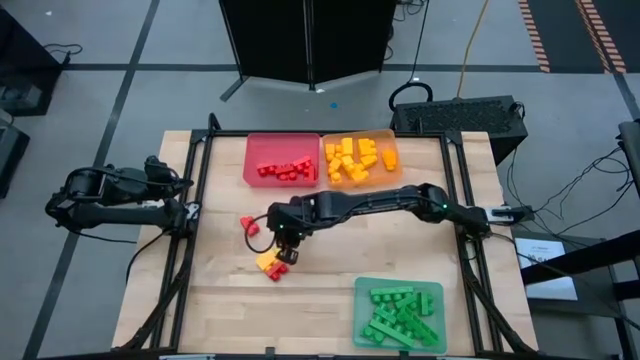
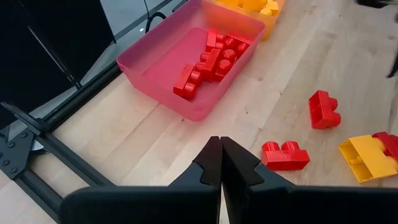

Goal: Sort blocks
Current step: Put the red game piece into the red bin

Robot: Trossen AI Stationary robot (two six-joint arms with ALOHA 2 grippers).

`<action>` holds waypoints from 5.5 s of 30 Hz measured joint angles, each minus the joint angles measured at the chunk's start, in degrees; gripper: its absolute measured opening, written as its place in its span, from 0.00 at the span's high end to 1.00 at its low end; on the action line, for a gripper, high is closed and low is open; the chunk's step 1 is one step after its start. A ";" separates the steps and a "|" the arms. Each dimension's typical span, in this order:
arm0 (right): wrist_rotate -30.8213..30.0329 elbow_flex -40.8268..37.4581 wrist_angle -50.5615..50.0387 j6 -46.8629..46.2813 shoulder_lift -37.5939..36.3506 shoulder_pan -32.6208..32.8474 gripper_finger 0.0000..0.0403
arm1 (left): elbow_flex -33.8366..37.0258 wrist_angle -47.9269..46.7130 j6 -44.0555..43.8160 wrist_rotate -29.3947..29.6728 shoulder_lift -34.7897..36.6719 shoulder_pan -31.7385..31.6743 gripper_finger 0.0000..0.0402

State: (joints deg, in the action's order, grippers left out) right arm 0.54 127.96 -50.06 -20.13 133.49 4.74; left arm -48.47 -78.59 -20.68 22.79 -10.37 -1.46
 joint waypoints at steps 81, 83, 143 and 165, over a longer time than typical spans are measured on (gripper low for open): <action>-14.37 -0.02 14.50 -0.42 3.35 -18.36 0.62 | 0.00 0.04 -4.53 2.67 0.02 -0.01 1.00; -14.49 0.04 14.02 -1.96 2.95 -18.96 0.55 | 0.00 0.04 -4.53 3.08 0.02 -0.01 1.00; -19.87 0.09 40.32 -8.90 19.01 -2.02 0.12 | 0.01 -0.02 -4.02 4.31 0.02 -0.01 1.00; -15.24 0.11 37.64 -7.56 20.31 -2.39 0.16 | 0.00 0.02 -4.55 4.51 0.02 -0.01 1.00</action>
State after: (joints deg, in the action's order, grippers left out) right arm -14.69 128.07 -12.42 -27.69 153.80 2.35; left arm -48.47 -78.56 -25.23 27.30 -10.35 -1.48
